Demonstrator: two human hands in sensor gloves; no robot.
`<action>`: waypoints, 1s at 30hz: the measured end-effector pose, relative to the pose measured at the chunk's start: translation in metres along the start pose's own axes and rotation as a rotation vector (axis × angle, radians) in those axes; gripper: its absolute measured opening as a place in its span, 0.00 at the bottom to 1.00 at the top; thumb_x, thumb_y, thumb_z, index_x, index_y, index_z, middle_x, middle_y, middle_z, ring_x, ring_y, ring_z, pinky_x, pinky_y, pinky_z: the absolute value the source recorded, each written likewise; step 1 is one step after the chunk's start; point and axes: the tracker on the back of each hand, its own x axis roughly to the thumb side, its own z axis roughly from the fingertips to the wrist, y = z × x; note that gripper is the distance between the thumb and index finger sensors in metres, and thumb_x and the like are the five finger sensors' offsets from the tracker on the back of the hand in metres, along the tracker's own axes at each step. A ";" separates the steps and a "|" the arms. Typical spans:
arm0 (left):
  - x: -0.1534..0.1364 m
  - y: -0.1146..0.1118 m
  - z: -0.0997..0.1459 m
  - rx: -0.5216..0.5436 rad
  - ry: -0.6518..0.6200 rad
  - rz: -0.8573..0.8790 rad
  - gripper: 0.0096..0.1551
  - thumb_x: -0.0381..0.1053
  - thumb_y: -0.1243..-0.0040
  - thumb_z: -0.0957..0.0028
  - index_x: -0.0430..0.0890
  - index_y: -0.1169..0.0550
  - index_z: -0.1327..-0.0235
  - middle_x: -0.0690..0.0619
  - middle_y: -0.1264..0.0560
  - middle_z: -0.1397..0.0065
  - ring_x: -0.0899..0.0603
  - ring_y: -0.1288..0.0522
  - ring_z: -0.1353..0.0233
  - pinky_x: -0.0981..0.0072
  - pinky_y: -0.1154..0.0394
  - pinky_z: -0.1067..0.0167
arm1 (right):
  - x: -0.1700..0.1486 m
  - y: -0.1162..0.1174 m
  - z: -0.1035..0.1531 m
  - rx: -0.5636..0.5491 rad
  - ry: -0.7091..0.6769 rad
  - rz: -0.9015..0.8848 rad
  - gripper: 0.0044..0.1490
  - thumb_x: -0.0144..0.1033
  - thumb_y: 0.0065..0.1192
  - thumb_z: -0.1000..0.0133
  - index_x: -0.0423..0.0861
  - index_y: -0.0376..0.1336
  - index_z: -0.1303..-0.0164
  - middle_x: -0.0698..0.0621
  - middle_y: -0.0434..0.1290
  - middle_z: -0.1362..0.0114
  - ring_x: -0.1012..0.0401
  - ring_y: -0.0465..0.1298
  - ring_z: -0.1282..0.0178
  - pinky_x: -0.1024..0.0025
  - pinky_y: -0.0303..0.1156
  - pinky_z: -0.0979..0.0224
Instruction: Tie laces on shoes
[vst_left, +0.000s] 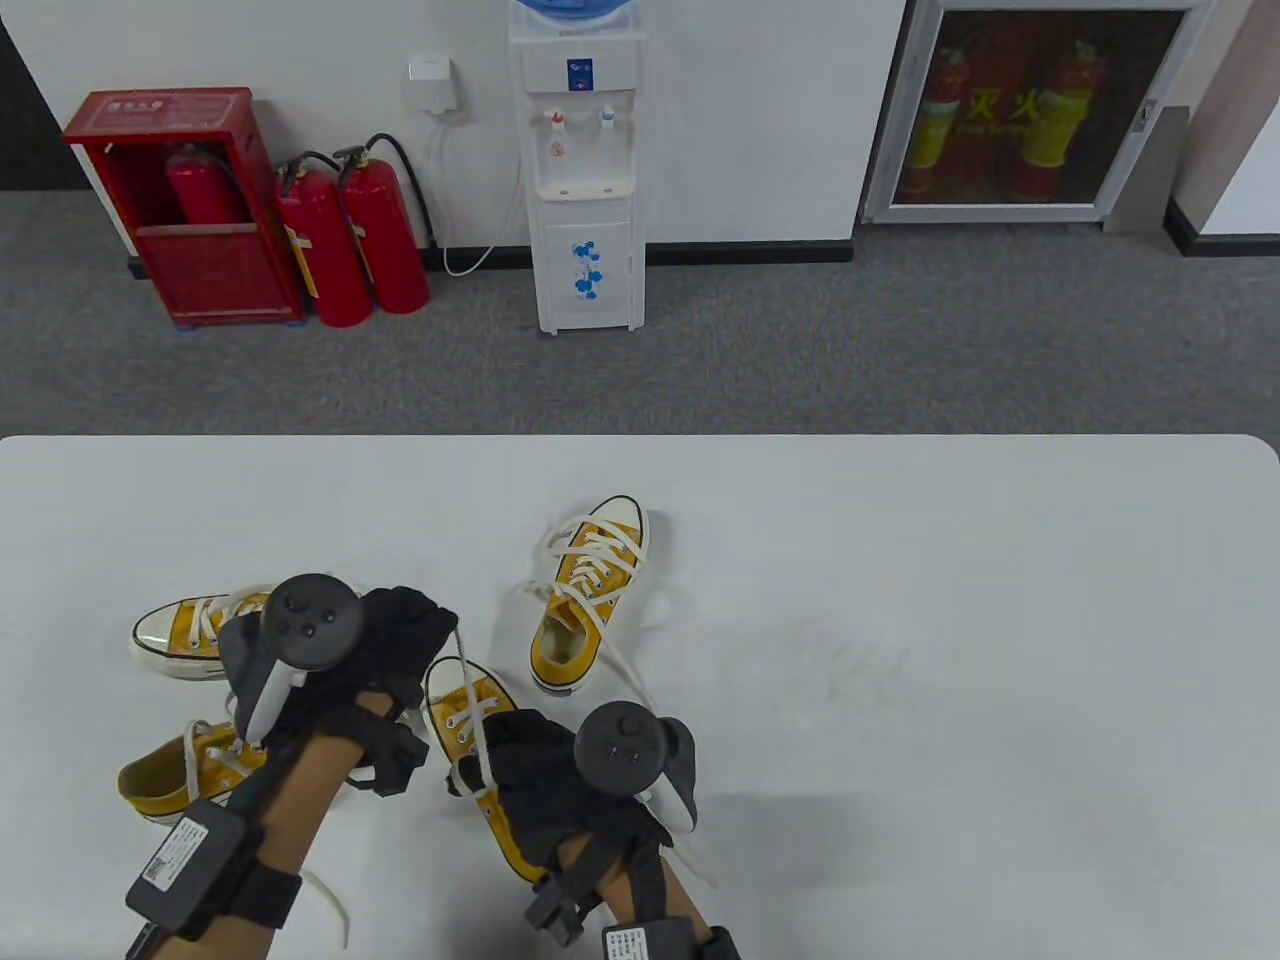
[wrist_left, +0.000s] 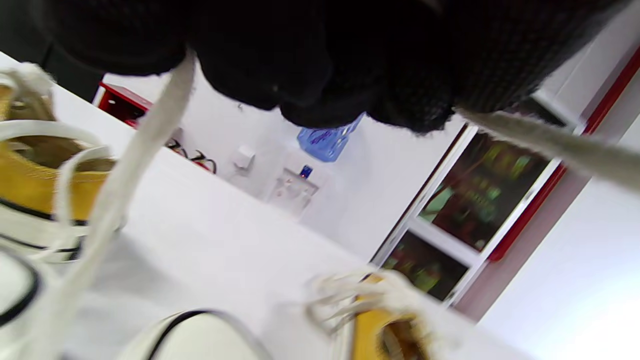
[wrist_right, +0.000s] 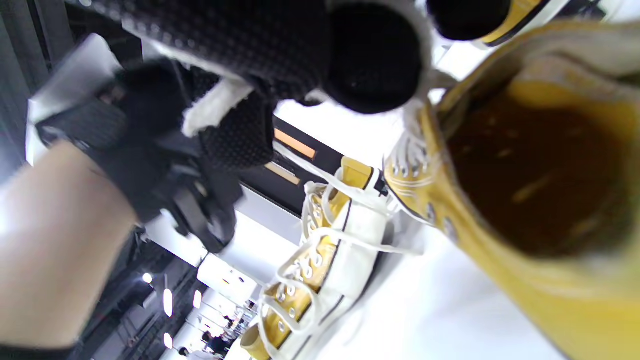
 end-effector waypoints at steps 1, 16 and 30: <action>-0.002 -0.005 0.000 -0.014 0.005 -0.040 0.19 0.68 0.34 0.52 0.56 0.12 0.64 0.54 0.13 0.55 0.46 0.17 0.68 0.49 0.18 0.60 | -0.001 0.000 0.000 -0.007 0.001 -0.024 0.25 0.24 0.65 0.52 0.55 0.79 0.49 0.54 0.64 0.23 0.58 0.75 0.44 0.38 0.54 0.24; -0.016 -0.058 0.049 -0.054 -0.007 -0.292 0.21 0.72 0.35 0.54 0.57 0.11 0.69 0.54 0.12 0.58 0.47 0.17 0.71 0.50 0.18 0.63 | -0.017 -0.005 0.001 -0.083 0.035 -0.186 0.26 0.25 0.67 0.51 0.57 0.78 0.47 0.57 0.60 0.18 0.57 0.75 0.43 0.38 0.54 0.24; -0.038 -0.086 0.071 -0.081 -0.059 -0.081 0.22 0.72 0.37 0.53 0.57 0.10 0.70 0.55 0.11 0.58 0.46 0.16 0.70 0.49 0.17 0.62 | -0.023 -0.009 0.001 -0.106 0.068 -0.226 0.29 0.27 0.67 0.49 0.50 0.71 0.35 0.53 0.63 0.20 0.59 0.75 0.44 0.38 0.55 0.24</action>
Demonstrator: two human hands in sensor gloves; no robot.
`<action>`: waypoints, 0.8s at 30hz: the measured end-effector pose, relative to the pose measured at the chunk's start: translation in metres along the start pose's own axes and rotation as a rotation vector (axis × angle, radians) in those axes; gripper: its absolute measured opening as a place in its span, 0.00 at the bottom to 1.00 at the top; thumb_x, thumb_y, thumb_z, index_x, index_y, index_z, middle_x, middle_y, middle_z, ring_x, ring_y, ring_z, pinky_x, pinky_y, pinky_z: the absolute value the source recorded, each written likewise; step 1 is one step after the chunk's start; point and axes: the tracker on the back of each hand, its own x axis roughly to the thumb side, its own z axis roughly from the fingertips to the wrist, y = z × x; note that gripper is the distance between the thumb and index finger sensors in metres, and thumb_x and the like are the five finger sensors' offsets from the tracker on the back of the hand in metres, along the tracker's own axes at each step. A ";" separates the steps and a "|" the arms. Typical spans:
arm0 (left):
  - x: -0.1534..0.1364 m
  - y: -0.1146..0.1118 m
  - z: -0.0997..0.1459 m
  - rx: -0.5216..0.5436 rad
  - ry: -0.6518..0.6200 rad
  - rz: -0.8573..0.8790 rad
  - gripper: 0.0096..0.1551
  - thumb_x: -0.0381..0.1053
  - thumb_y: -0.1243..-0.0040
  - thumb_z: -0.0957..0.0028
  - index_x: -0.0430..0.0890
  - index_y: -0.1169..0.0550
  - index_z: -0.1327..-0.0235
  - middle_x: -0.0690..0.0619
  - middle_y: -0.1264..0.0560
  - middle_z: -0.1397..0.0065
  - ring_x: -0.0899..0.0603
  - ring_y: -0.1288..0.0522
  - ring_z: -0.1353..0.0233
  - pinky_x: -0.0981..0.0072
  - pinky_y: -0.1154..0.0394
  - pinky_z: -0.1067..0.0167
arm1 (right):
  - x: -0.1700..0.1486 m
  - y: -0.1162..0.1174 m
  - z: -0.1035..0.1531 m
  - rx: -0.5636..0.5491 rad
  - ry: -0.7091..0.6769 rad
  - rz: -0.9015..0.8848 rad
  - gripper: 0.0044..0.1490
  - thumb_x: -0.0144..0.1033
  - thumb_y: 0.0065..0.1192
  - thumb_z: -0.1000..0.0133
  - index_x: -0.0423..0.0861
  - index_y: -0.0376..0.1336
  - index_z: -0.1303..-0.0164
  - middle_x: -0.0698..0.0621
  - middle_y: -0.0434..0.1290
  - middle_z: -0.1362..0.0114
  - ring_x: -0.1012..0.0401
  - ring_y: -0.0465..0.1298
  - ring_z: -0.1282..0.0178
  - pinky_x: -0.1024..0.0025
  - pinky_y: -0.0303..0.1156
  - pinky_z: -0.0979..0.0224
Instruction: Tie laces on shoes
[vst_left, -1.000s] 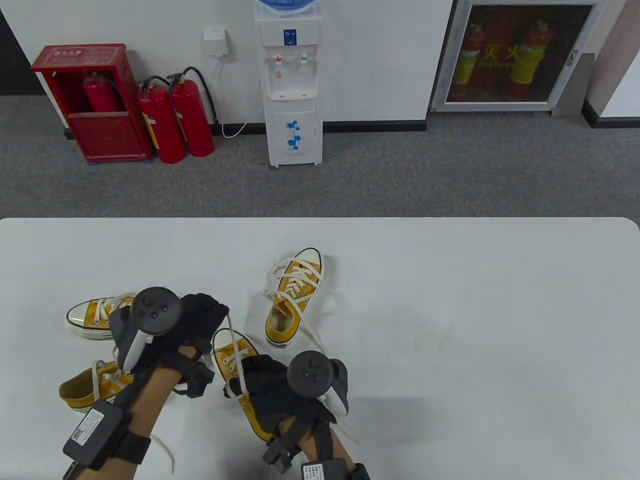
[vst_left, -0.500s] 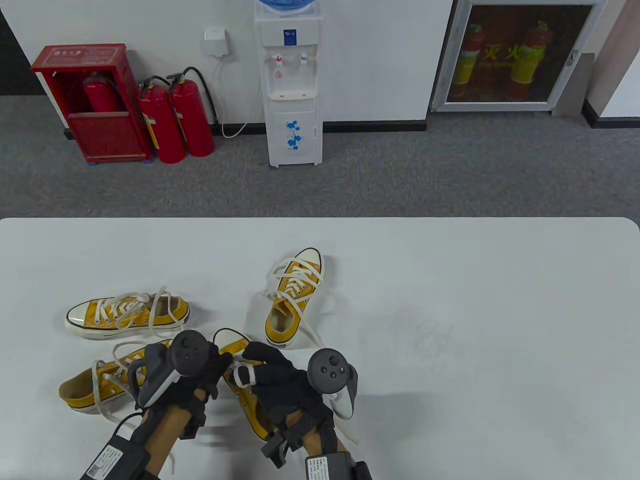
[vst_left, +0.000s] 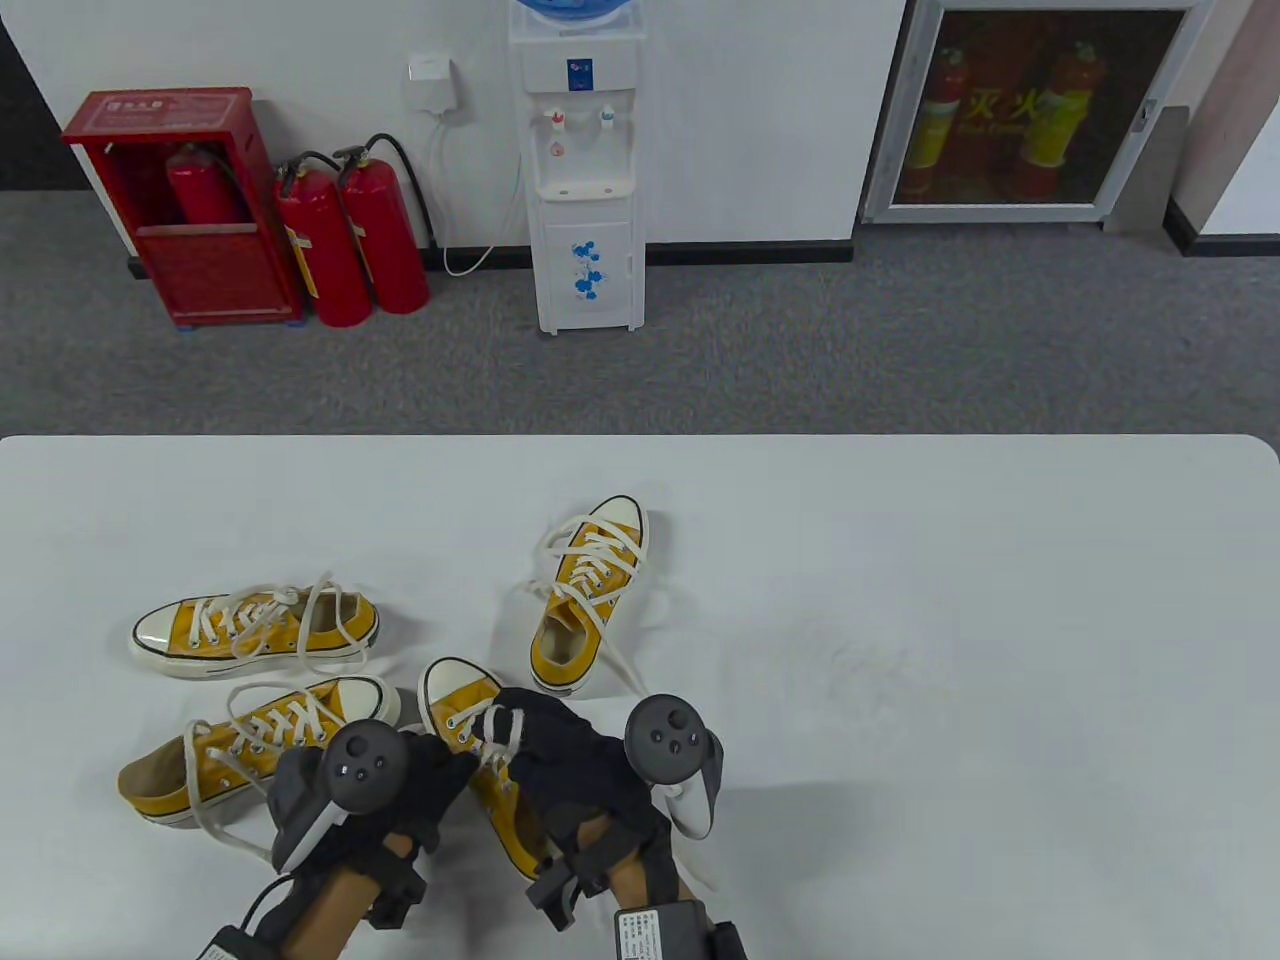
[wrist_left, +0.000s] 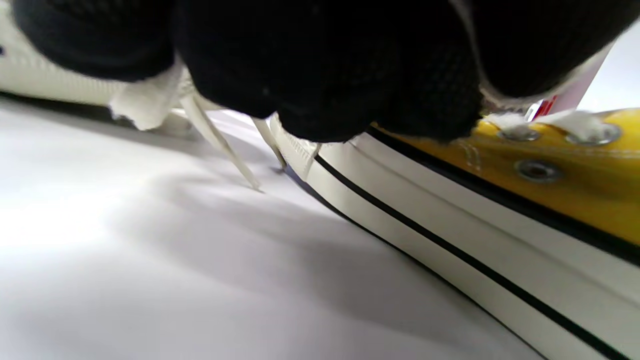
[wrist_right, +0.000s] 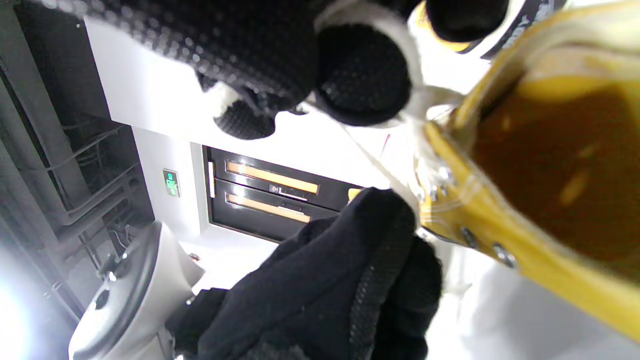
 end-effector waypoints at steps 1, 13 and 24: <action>-0.001 -0.001 0.000 -0.011 0.001 0.006 0.22 0.72 0.38 0.53 0.57 0.10 0.69 0.55 0.12 0.58 0.46 0.16 0.70 0.49 0.17 0.62 | 0.000 0.000 0.000 -0.005 0.004 -0.001 0.29 0.27 0.67 0.49 0.50 0.71 0.36 0.52 0.64 0.20 0.59 0.75 0.43 0.38 0.55 0.24; -0.001 -0.010 0.000 -0.046 -0.012 0.012 0.24 0.72 0.41 0.53 0.56 0.11 0.66 0.54 0.12 0.55 0.46 0.15 0.69 0.49 0.17 0.60 | -0.004 -0.009 0.003 -0.094 0.057 0.009 0.24 0.30 0.68 0.48 0.47 0.74 0.41 0.49 0.72 0.31 0.56 0.74 0.43 0.34 0.47 0.22; -0.003 -0.007 0.003 -0.015 -0.021 0.034 0.27 0.73 0.42 0.53 0.56 0.11 0.61 0.53 0.12 0.51 0.45 0.14 0.66 0.48 0.17 0.59 | -0.001 -0.025 0.010 -0.197 0.074 0.241 0.28 0.39 0.71 0.50 0.47 0.73 0.39 0.49 0.81 0.41 0.58 0.79 0.52 0.41 0.59 0.28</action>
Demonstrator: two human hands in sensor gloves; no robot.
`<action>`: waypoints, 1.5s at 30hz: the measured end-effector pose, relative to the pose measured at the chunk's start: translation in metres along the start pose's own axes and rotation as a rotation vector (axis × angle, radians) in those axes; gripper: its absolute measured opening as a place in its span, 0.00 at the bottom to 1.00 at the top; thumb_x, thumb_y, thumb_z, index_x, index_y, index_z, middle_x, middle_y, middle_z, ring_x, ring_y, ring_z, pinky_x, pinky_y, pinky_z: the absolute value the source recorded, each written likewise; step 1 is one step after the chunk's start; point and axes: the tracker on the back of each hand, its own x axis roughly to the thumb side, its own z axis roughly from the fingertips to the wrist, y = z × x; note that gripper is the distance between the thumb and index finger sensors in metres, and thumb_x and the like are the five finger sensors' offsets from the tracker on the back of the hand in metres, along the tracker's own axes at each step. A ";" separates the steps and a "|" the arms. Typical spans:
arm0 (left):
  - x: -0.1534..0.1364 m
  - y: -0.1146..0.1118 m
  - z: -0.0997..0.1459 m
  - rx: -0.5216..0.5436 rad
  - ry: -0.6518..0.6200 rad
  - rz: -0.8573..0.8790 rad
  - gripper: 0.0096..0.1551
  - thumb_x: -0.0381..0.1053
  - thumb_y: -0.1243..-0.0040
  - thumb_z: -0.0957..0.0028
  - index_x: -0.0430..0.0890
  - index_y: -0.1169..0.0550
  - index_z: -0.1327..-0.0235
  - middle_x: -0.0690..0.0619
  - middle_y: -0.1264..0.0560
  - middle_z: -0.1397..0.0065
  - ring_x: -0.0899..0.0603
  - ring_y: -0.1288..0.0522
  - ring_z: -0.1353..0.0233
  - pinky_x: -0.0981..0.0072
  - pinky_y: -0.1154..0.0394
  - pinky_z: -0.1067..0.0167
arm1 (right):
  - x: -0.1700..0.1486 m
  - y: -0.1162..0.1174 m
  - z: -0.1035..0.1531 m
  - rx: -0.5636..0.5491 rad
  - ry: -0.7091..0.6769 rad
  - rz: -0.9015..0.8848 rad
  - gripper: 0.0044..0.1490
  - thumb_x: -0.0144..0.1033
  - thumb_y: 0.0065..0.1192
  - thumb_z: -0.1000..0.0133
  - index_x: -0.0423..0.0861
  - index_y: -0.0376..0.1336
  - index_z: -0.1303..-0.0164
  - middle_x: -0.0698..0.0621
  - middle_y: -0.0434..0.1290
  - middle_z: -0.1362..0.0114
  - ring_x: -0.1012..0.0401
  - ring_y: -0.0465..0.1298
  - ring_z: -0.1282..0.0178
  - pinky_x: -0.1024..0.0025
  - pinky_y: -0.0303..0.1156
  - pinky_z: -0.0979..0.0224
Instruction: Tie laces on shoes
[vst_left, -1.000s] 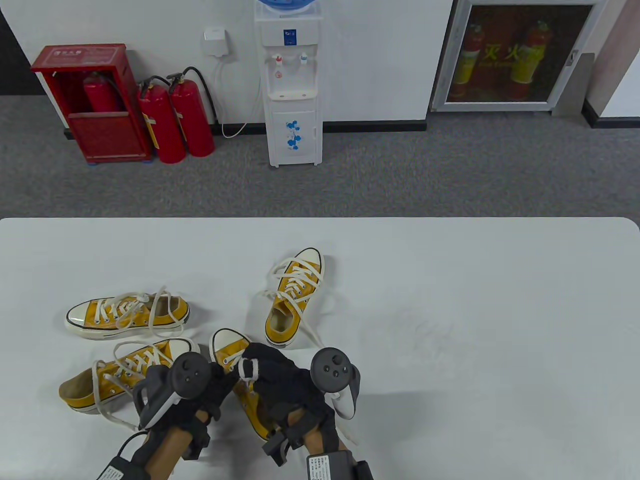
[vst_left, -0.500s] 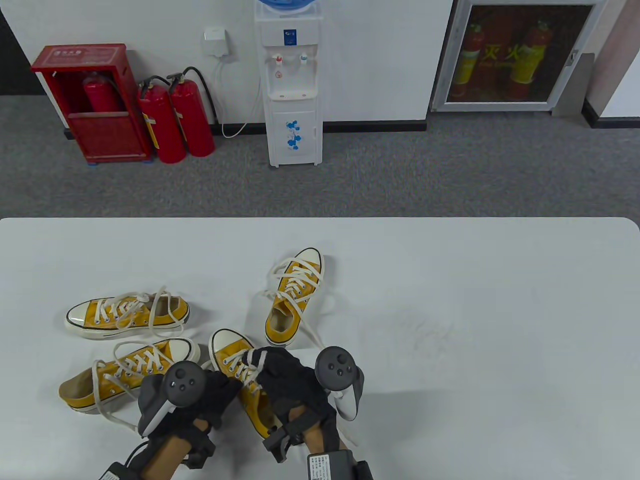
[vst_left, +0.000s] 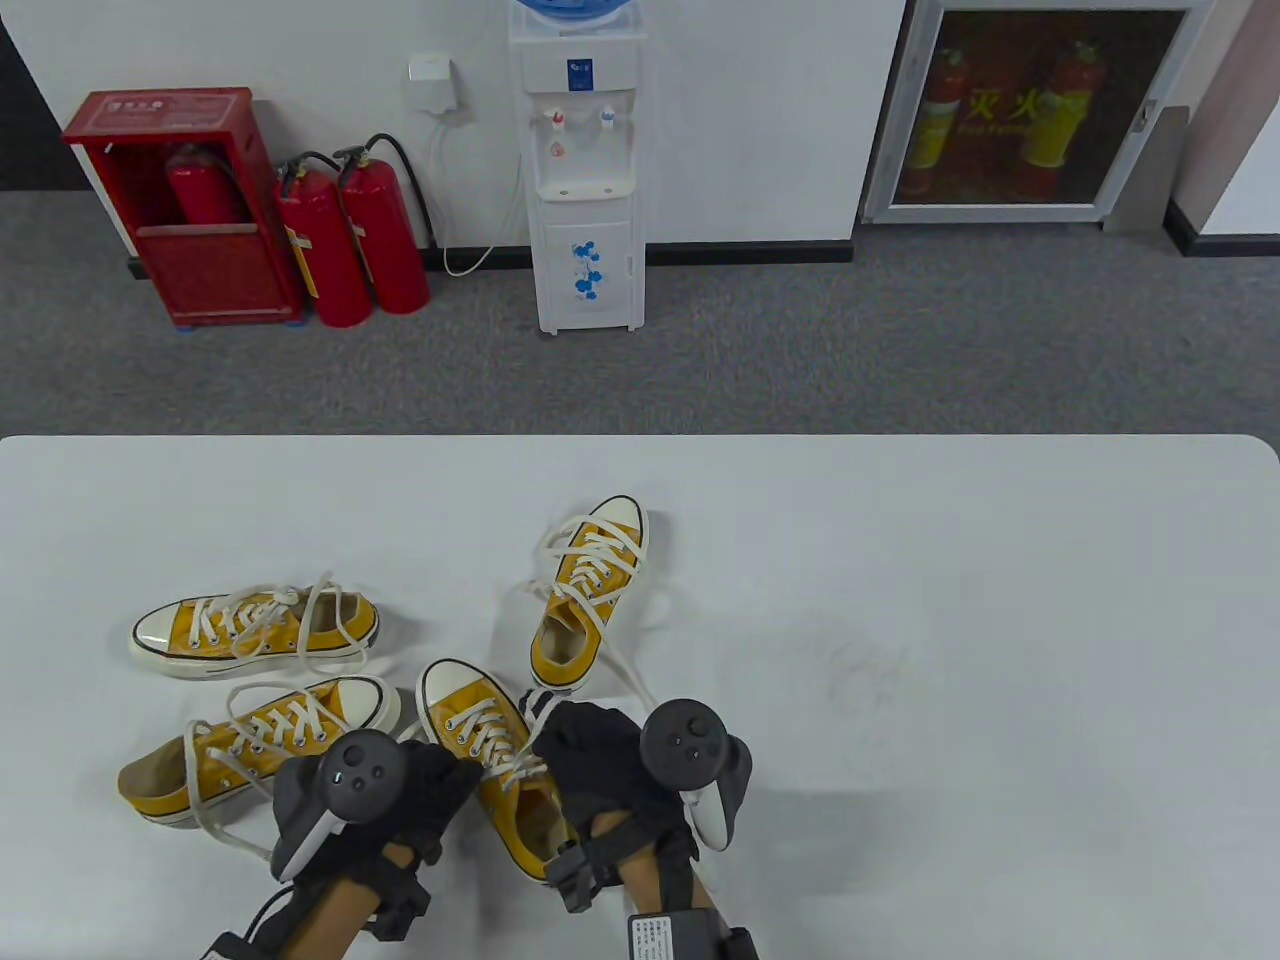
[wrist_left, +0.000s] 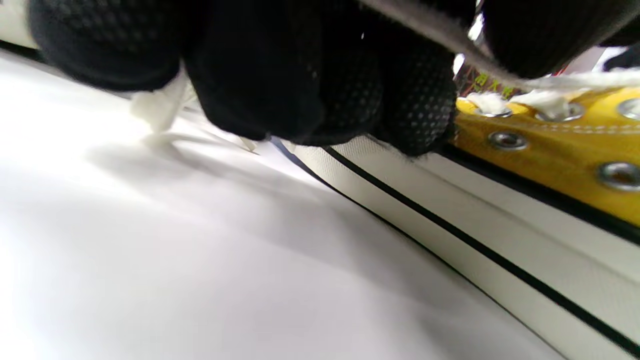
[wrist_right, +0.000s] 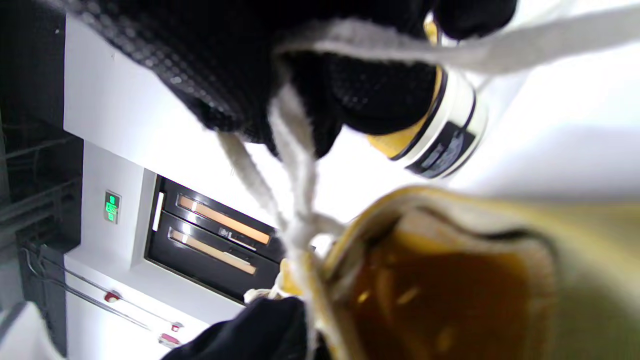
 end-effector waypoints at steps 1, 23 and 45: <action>0.000 0.000 0.000 0.003 -0.001 0.001 0.27 0.73 0.41 0.53 0.56 0.11 0.60 0.53 0.12 0.51 0.45 0.14 0.65 0.48 0.17 0.59 | 0.000 0.000 0.000 0.005 0.001 -0.006 0.28 0.40 0.71 0.50 0.46 0.72 0.39 0.49 0.81 0.41 0.59 0.80 0.55 0.42 0.62 0.30; -0.016 0.014 0.006 0.115 0.063 0.191 0.30 0.70 0.43 0.50 0.55 0.18 0.42 0.50 0.18 0.33 0.39 0.14 0.42 0.47 0.19 0.53 | -0.004 0.013 0.000 0.246 0.133 -0.238 0.39 0.43 0.74 0.51 0.46 0.64 0.29 0.51 0.79 0.44 0.60 0.78 0.60 0.43 0.63 0.31; -0.017 0.017 0.008 0.154 0.035 0.367 0.29 0.68 0.44 0.49 0.56 0.19 0.40 0.51 0.19 0.31 0.40 0.15 0.41 0.44 0.20 0.47 | 0.004 0.009 0.001 0.210 0.053 -0.081 0.33 0.25 0.66 0.52 0.47 0.68 0.32 0.51 0.74 0.38 0.54 0.80 0.51 0.43 0.66 0.28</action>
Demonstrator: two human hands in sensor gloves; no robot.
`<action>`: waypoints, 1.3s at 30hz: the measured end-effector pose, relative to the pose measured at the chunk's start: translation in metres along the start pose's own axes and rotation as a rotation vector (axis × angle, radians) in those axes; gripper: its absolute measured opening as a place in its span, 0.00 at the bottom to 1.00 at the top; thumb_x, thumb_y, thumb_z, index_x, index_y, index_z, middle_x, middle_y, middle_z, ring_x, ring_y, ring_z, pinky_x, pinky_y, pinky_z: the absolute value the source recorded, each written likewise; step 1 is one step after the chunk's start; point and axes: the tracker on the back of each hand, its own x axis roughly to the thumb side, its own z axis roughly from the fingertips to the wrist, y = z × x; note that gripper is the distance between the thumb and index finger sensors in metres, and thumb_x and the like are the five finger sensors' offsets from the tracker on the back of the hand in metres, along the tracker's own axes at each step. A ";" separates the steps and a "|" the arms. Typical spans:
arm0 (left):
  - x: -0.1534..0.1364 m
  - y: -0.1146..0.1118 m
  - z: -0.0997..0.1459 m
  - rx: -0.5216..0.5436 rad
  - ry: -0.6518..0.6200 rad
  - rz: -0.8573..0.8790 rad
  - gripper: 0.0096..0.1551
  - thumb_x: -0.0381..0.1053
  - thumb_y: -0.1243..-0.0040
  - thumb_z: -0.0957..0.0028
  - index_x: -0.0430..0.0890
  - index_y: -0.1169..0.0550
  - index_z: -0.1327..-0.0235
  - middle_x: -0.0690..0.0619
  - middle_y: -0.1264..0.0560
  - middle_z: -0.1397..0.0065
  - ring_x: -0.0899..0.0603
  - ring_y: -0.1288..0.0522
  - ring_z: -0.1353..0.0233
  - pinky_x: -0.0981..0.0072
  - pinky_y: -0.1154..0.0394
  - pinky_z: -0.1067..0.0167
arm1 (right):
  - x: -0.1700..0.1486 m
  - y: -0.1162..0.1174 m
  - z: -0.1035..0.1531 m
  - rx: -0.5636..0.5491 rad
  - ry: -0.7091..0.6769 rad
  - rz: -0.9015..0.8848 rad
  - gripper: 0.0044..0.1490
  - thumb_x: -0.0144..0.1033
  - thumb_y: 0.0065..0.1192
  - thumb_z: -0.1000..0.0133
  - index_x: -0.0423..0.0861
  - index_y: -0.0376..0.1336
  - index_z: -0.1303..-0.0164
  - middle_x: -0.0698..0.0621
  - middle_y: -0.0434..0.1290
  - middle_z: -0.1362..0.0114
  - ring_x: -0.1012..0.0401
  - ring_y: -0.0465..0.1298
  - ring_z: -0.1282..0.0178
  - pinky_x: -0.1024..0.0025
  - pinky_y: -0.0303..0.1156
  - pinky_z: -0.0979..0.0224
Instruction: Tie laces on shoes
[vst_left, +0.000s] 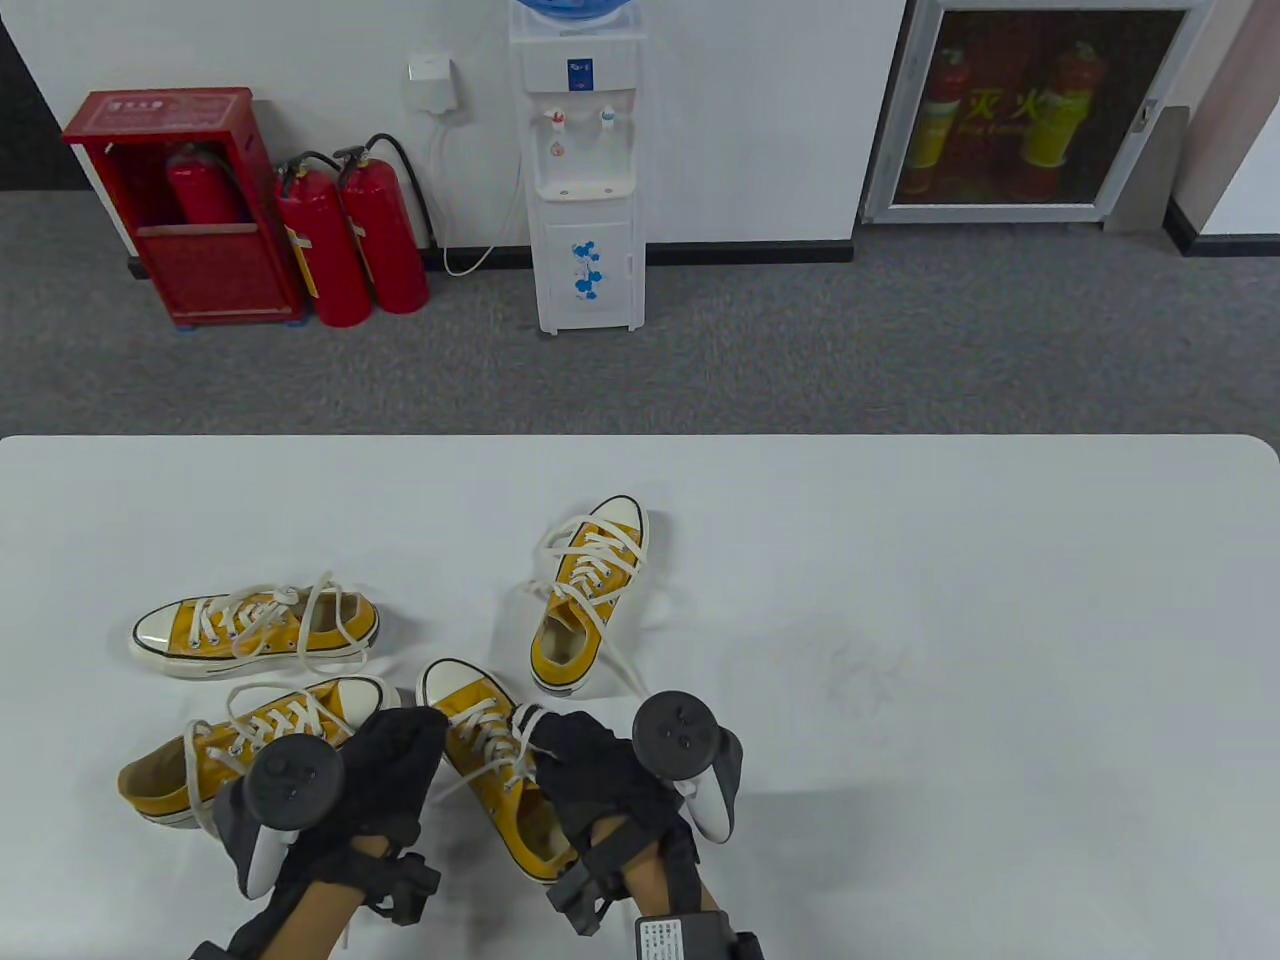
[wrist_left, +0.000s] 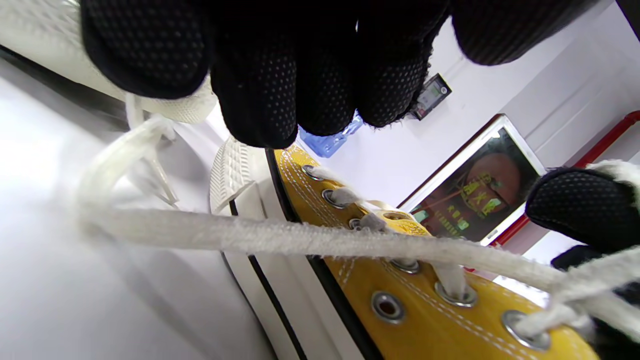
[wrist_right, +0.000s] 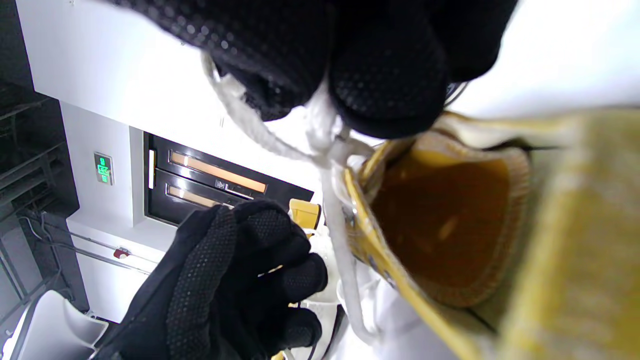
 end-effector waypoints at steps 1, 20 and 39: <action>0.000 0.000 0.000 -0.002 -0.002 0.002 0.29 0.68 0.44 0.49 0.56 0.19 0.41 0.51 0.19 0.31 0.40 0.15 0.41 0.44 0.20 0.47 | 0.000 0.000 0.000 -0.001 -0.002 -0.001 0.33 0.25 0.67 0.52 0.47 0.68 0.32 0.51 0.74 0.38 0.54 0.80 0.51 0.44 0.66 0.28; 0.015 -0.016 0.003 -0.195 -0.100 0.236 0.35 0.71 0.43 0.50 0.58 0.26 0.32 0.52 0.26 0.25 0.41 0.19 0.36 0.41 0.26 0.37 | 0.017 0.016 0.006 0.089 -0.157 0.327 0.31 0.22 0.62 0.50 0.53 0.72 0.36 0.51 0.65 0.26 0.55 0.76 0.54 0.44 0.62 0.27; 0.013 -0.012 0.001 -0.099 -0.067 0.057 0.20 0.59 0.35 0.50 0.55 0.17 0.47 0.52 0.16 0.39 0.43 0.14 0.50 0.42 0.22 0.44 | 0.021 0.018 0.007 0.080 -0.172 0.404 0.30 0.23 0.64 0.51 0.50 0.73 0.36 0.51 0.62 0.21 0.56 0.77 0.53 0.44 0.62 0.27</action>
